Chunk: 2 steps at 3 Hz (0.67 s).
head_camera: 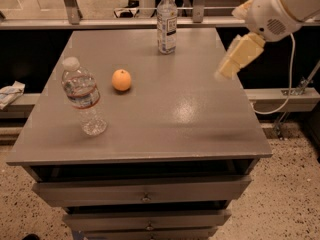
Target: Pick blue plastic bottle
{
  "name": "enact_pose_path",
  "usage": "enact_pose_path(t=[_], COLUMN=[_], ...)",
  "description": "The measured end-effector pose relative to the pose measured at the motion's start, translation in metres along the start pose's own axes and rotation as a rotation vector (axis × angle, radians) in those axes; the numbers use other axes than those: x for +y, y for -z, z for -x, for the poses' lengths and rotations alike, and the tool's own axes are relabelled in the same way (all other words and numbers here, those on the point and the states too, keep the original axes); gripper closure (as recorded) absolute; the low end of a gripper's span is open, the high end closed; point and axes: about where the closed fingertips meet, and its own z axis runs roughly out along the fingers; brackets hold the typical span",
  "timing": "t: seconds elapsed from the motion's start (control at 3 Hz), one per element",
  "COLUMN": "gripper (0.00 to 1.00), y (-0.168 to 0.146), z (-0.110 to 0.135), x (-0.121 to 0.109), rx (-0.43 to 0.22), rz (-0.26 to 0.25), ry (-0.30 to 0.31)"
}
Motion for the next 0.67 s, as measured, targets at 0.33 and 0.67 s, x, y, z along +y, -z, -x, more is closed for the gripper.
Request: enact_pose_path(t=[0.33, 0.67], gripper=[0.00, 0.00], y=[-0.0408, -0.0403], z=[0.0322, 0.0321], x=[-0.0434, -0.0423], rx=[-0.176, -0.174], rz=[-0.032, -0.030], ry=[-0.093, -0.091])
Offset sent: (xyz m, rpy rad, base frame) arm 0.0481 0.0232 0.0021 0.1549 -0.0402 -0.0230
